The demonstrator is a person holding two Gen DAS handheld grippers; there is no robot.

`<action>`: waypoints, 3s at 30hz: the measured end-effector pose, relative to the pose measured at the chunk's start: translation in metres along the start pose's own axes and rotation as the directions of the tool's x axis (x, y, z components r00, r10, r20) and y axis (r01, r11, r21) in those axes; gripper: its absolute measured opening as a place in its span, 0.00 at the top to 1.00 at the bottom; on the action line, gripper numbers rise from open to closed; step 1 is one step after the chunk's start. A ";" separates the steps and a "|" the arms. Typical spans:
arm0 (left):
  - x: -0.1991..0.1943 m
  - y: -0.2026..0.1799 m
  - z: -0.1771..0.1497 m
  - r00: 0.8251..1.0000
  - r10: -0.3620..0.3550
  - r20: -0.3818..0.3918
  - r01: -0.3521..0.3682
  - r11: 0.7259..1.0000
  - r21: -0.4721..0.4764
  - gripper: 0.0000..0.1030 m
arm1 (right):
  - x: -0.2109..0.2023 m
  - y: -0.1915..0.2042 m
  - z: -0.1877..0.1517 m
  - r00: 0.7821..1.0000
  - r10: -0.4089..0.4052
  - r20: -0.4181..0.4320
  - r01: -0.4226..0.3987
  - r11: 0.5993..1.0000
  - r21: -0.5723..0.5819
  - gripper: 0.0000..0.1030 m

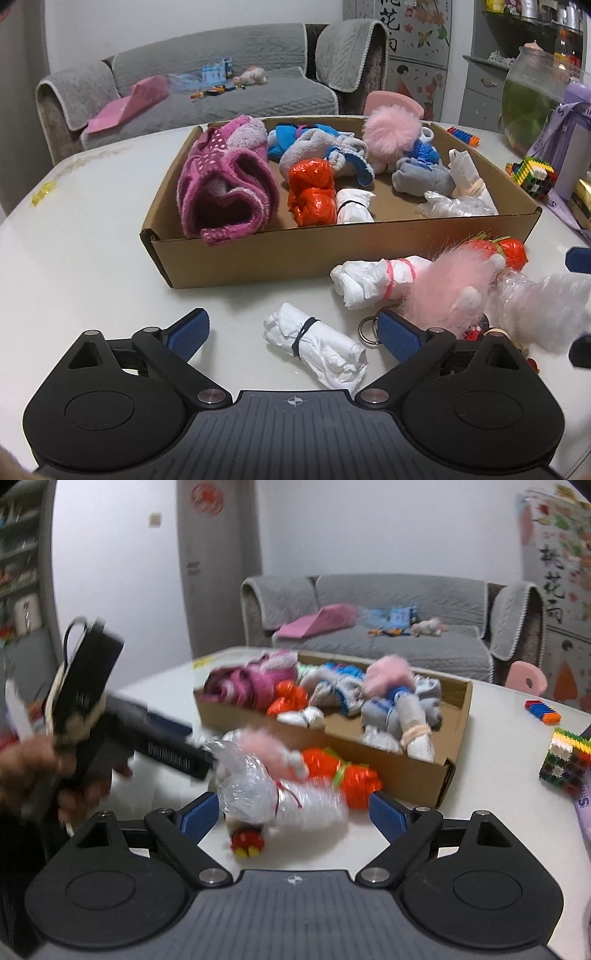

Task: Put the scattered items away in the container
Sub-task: 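Withdraw both grippers from the box back to the remaining items, then grasp the black-banded white sock with left while right grasps the red-tied bubble-wrap bundle, then carry the white sock and bubble-wrap bundle into the box and open both grippers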

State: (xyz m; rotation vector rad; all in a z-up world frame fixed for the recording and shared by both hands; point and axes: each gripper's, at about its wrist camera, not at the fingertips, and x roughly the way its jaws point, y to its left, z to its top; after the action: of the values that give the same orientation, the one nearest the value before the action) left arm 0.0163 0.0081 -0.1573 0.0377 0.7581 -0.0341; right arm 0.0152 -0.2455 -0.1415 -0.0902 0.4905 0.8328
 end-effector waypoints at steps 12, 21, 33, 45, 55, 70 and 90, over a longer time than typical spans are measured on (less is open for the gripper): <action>-0.015 0.013 -0.014 0.998 0.065 0.014 -0.065 0.998 -0.001 0.11 | 0.004 -0.011 -0.013 0.976 -0.201 -0.081 0.201 0.980 -0.012 0.15; -0.010 0.013 -0.011 0.994 0.104 0.020 -0.104 0.994 0.013 0.01 | 0.014 -0.010 -0.009 0.982 -0.178 -0.069 0.178 0.984 -0.001 0.05; -0.002 0.018 -0.004 0.999 0.045 0.014 -0.044 0.998 -0.049 0.22 | 0.022 -0.021 -0.009 0.978 -0.149 -0.147 0.160 0.985 0.065 0.23; -0.016 0.020 -0.008 0.999 0.001 0.038 0.001 0.998 -0.061 0.73 | 0.020 -0.019 -0.009 0.978 -0.147 -0.148 0.157 0.986 0.061 0.27; -0.027 0.026 -0.012 0.996 0.053 0.066 -0.048 0.996 -0.072 0.41 | 0.019 -0.018 -0.009 0.978 -0.147 -0.148 0.156 0.986 0.054 0.28; -0.025 0.034 -0.017 0.998 0.047 0.031 -0.044 0.996 -0.075 0.74 | 0.021 -0.016 -0.010 0.976 -0.149 -0.158 0.157 0.987 0.041 0.28; -0.056 0.027 -0.007 0.995 0.011 0.102 -0.004 0.998 -0.064 0.79 | -0.013 -0.026 0.015 0.987 -0.156 -0.043 0.159 0.984 0.078 0.34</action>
State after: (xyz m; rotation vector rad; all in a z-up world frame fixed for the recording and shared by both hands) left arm -0.0284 0.0363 -0.1235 -0.0213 0.6563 -0.0047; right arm 0.0324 -0.2675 -0.1253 -0.0686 0.5439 0.6566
